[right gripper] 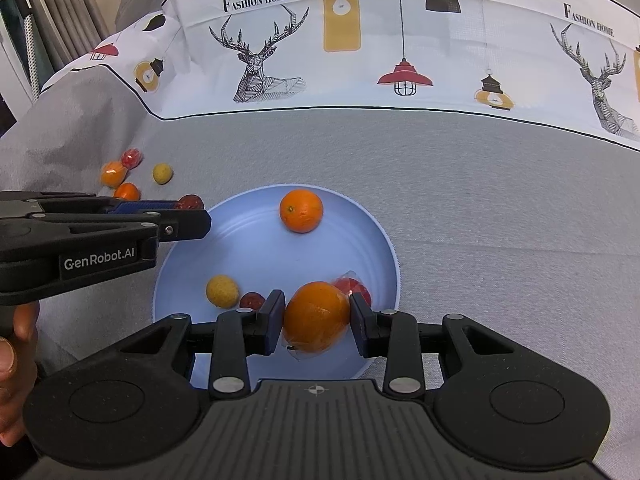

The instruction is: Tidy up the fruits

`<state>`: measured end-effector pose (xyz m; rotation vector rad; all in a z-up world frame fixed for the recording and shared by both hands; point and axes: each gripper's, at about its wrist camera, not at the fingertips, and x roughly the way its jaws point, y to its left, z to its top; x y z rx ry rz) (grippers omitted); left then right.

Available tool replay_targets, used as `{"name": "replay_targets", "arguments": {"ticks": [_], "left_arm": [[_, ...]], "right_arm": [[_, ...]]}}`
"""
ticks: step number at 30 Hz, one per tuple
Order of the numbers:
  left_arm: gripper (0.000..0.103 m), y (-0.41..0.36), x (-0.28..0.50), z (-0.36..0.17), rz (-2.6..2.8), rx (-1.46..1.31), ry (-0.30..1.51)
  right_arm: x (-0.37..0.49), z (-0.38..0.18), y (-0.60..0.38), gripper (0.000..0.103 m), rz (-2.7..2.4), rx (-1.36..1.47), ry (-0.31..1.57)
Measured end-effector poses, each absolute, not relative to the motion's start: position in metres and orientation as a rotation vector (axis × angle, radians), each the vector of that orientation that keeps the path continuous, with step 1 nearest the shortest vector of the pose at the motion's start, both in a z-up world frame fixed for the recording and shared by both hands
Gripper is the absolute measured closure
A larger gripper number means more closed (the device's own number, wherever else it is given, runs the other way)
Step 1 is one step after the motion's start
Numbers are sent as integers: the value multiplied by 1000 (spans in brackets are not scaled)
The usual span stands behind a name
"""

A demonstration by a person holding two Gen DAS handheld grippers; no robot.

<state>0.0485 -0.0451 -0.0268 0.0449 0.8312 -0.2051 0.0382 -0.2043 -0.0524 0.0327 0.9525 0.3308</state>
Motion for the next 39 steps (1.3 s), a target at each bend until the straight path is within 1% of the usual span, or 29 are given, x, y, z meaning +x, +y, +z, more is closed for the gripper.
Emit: {"name": "replay_targets", "arguments": {"ticks": [39], "left_arm": [[82,-51,48,-22,-211,37,821]], "right_arm": [[38,-52,-201,66,331,25,950]]}}
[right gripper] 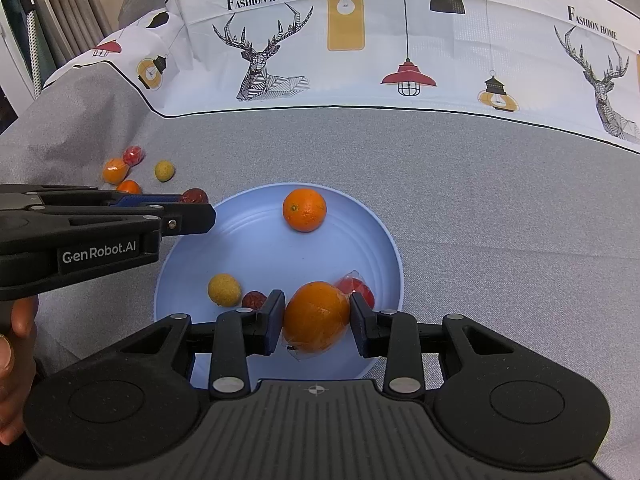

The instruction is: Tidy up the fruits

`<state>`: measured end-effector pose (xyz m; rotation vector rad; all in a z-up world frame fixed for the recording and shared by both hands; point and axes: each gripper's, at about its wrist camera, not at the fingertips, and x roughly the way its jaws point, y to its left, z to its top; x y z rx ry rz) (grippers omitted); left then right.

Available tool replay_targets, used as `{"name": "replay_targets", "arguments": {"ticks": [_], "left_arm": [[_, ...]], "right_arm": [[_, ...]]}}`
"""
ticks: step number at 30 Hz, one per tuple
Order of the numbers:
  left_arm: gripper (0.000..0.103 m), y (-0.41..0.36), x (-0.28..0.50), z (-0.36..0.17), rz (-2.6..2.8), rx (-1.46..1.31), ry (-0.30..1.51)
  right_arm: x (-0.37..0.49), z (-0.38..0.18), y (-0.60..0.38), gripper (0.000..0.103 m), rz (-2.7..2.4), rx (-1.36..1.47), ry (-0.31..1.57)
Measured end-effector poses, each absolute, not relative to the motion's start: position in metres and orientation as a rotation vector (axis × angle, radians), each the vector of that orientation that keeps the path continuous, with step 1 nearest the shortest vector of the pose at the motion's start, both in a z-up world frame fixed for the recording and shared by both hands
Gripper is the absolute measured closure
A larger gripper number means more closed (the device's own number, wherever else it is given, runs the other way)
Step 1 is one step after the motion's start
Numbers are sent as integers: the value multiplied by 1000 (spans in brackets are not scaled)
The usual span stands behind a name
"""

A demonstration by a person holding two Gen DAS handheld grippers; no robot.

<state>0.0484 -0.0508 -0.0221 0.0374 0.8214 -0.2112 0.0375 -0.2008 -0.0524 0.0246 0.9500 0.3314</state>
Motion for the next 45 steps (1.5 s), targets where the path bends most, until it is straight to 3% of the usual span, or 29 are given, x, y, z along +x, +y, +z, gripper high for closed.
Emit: {"name": "replay_targets", "arguments": {"ticks": [25,29,31,38,45], "left_arm": [[81,-50,48,-20,-222,17,822],[71,-50,49,-22,-235,8,833],[71,-50,49,-21,-235,10,826],[71,-47,49,-18,-222,-5,812],[84,-33,51,-12,-181,-36,797]], "right_arm": [[37,-53,-200,66,330,26,948],[37,-51,-199,62,319,19,946],[37,-50,-200,55,307,24,938],[37,-48,-202,55,297,25,925],[38,-46,-203,55,294,37,903]]}}
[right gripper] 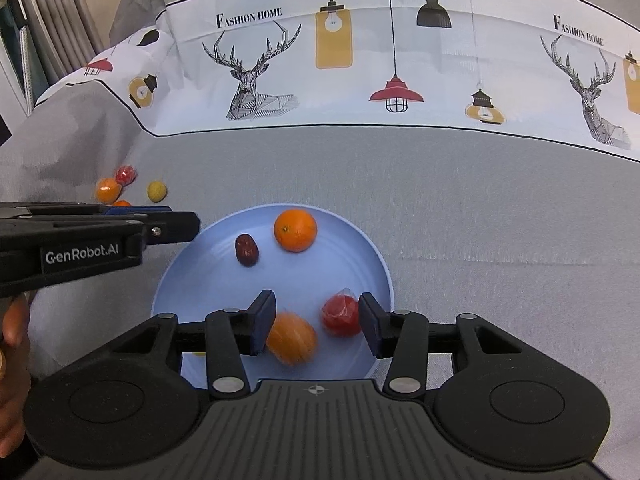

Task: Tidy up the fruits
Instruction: 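Open both grippers to drop the date and mandarin onto the plate, then grasp a mandarin with the left gripper while the right gripper grasps a small yellow fruit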

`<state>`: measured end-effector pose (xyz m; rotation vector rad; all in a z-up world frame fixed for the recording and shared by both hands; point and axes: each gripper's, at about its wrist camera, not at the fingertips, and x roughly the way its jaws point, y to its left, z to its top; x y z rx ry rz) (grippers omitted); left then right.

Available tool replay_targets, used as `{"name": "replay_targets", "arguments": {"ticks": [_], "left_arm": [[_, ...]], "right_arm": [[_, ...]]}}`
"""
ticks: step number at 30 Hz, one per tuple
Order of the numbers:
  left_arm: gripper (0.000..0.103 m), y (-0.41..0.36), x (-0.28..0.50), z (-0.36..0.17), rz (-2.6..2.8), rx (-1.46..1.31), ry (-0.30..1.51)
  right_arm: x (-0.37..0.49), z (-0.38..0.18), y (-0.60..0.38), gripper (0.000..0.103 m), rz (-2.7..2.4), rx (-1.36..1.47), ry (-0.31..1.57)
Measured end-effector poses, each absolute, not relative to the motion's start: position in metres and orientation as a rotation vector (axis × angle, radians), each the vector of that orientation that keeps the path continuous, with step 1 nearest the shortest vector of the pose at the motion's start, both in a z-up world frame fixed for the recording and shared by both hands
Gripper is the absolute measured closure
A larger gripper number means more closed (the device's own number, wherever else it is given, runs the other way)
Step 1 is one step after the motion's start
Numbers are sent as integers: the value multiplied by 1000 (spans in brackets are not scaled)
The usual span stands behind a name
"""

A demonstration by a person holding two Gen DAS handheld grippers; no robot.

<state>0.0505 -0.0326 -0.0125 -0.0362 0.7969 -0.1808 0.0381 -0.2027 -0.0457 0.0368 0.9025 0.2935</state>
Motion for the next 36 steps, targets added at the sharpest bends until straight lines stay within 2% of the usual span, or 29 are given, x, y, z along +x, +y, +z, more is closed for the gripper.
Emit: {"name": "replay_targets", "arguments": {"ticks": [3,6,9,12,15,16,20,22,27,30,36], "left_arm": [[85,-19,51,-7,-158,-75,802],[85,-1,61,-7,-140,-116,889],[84,11,77,-3,-115,-33,954],[84,41,87,11,-56,-18,888],[77,75,85,5,18,-26,819],[77,87,90,-4,68,-54,898],[73,134,95,-11,116,-342,918],[65,142,91,-22,137,-308,888],[64,162,102,-51,173,-410,950],[50,161,104,-49,158,-420,909],[49,148,116,-61,155,-345,928]], "right_arm": [[39,-44,-202,55,297,45,892],[40,-41,-200,56,301,61,879],[41,-37,-195,62,303,76,852],[42,-31,-189,68,303,97,812],[41,-24,-184,68,272,97,747],[40,-22,-183,68,265,98,730],[44,-18,-182,68,253,127,694],[48,-19,-179,68,262,147,702],[49,-21,-164,68,311,156,718],[51,-22,-155,68,344,145,722],[59,-23,-144,67,387,163,736]]}}
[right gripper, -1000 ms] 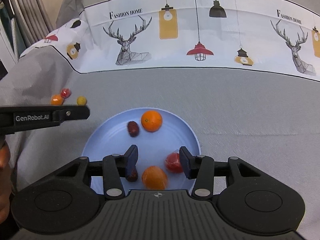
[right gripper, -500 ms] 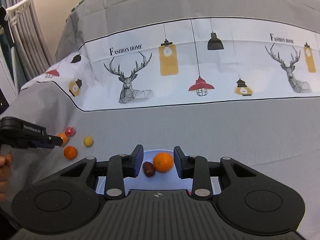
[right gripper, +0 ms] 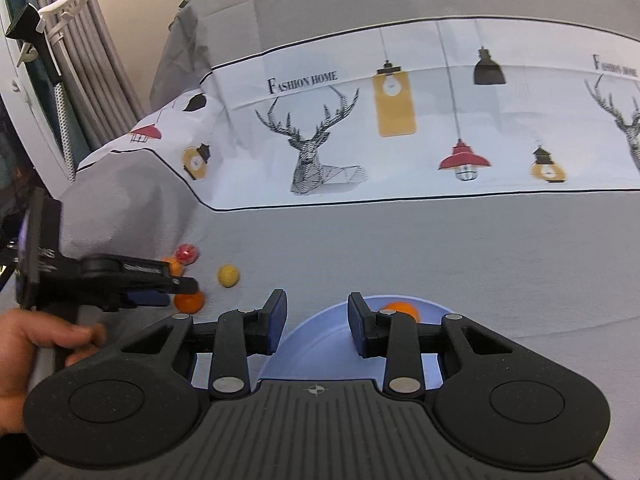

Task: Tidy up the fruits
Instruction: 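Grasp a mandarin with the left gripper while the right gripper grasps a small yellow fruit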

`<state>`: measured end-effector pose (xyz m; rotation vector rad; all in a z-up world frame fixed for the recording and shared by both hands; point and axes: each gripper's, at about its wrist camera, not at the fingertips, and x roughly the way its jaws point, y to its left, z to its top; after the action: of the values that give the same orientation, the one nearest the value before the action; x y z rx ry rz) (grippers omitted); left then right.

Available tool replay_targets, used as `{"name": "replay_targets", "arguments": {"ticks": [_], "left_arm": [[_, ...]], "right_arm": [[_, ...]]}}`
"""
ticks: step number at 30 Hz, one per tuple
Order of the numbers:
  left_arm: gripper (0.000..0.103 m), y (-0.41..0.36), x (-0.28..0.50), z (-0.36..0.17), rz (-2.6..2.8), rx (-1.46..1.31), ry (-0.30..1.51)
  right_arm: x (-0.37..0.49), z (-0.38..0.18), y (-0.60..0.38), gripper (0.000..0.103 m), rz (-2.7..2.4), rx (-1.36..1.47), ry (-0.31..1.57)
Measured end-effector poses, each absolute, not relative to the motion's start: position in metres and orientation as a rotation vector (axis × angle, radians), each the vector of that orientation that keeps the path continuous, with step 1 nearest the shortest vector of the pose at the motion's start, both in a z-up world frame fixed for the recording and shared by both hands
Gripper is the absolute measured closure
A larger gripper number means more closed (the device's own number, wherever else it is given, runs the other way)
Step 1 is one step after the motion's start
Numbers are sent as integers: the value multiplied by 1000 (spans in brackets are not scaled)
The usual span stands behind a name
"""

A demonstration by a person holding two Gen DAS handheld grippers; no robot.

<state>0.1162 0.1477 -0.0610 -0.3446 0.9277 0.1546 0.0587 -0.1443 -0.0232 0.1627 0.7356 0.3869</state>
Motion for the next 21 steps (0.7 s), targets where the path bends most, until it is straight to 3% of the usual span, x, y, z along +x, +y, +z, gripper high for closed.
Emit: {"name": "replay_targets", "arguments": {"ticks": [5,7,21], "left_arm": [[50,148,124,-72,158,-340,959],[63,149,125,-75,172,-328,972],[65,180,115,-67,368,-414,963]], "right_arm": [[70,-28,-121,67,437,151,744],[76,-30,-110,67,460,143,743],[142,-59,-22,67,609,68,770]]}}
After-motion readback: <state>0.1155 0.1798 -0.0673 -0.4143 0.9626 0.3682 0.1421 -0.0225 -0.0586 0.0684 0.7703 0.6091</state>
